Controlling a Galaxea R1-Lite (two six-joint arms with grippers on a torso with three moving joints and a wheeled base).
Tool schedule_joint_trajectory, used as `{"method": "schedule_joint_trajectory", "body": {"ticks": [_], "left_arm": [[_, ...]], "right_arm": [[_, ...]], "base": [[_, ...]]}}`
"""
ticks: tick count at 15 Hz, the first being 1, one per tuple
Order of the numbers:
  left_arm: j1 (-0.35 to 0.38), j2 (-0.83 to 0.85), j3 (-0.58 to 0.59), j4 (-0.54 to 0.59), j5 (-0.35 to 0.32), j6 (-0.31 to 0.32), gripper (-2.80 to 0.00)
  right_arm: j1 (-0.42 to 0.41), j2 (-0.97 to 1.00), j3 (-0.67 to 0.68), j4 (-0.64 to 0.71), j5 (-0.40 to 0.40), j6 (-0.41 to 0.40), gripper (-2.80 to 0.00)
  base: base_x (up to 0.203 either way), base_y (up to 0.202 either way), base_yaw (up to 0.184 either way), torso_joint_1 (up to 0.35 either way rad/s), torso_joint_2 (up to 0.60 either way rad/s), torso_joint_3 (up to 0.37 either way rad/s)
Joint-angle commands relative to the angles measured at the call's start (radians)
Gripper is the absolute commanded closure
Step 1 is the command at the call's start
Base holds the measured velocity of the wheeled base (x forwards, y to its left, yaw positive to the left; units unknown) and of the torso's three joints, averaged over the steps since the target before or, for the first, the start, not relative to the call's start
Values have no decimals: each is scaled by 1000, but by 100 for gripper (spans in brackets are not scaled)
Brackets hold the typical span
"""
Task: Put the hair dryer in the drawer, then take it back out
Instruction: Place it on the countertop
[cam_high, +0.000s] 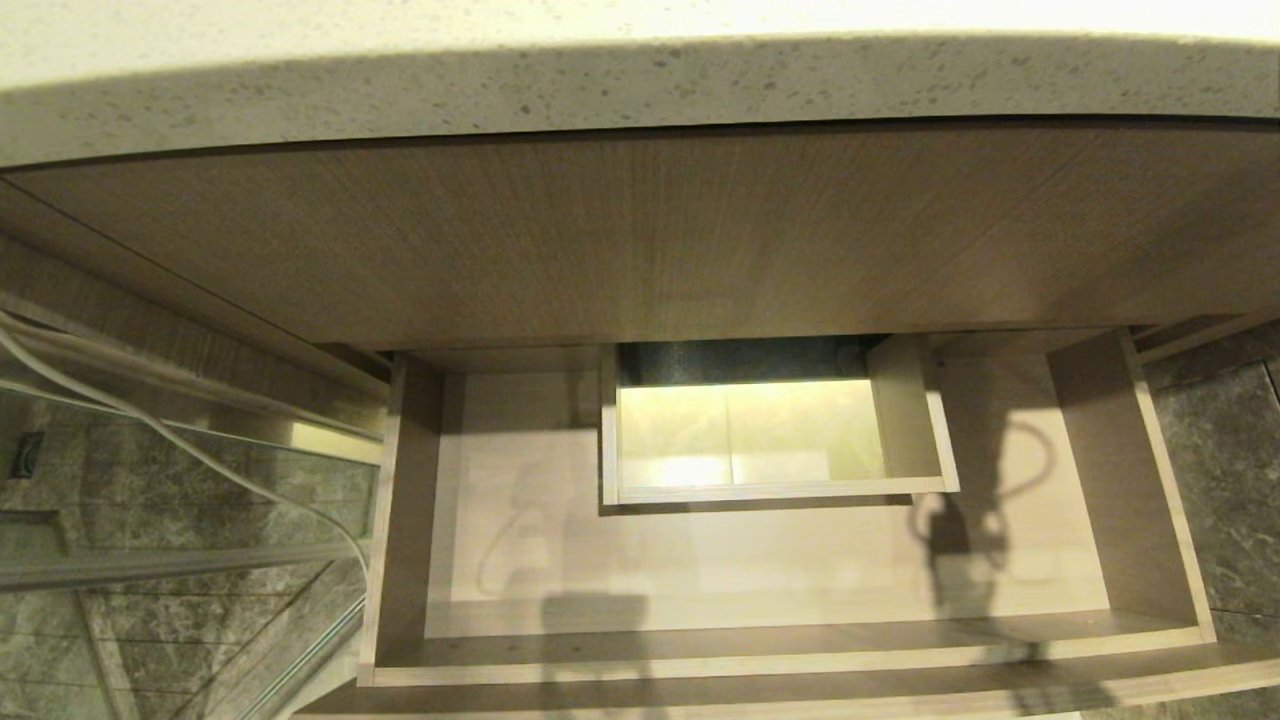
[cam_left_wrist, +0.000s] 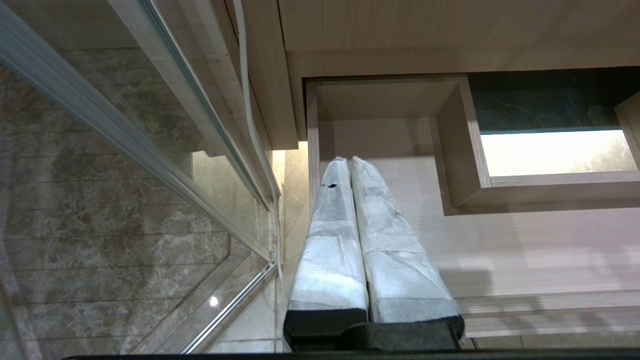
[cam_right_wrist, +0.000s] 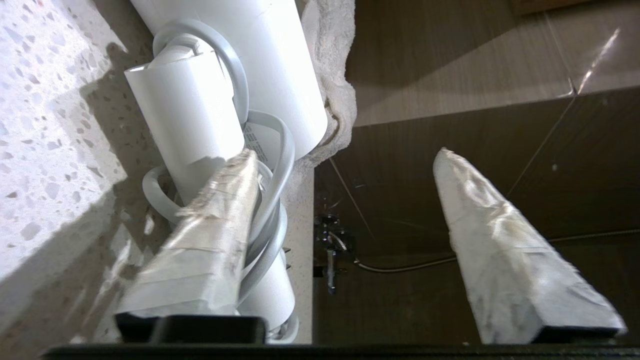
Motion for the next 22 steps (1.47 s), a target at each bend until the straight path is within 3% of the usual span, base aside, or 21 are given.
{"method": "schedule_joint_trajectory", "body": {"ticks": [1, 7, 14, 17, 19, 22], "left_arm": [[0, 0, 40, -3, 0, -1, 0], [0, 0, 40, -1, 0, -1, 0], [0, 0, 40, -3, 0, -1, 0], [0, 0, 40, -3, 0, 1, 0], [0, 0, 40, -3, 0, 1, 0], [0, 0, 40, -3, 0, 0, 0]], "right_arm": [[1, -42, 5, 31, -4, -6, 0], [3, -124, 54, 41, -2, -7, 0], [1, -242, 71, 198, -1, -9, 0], [-4, -384, 95, 477, -31, -8, 0], [-7, -497, 101, 760, -138, -7, 0], [-23, -563, 109, 1066, -318, 1, 0]], "base": [[0, 0, 0, 0, 0, 0], [0, 0, 0, 0, 0, 0], [0, 0, 0, 0, 0, 0], [0, 0, 0, 0, 0, 0], [0, 0, 0, 0, 0, 0], [0, 0, 0, 0, 0, 0]]}}
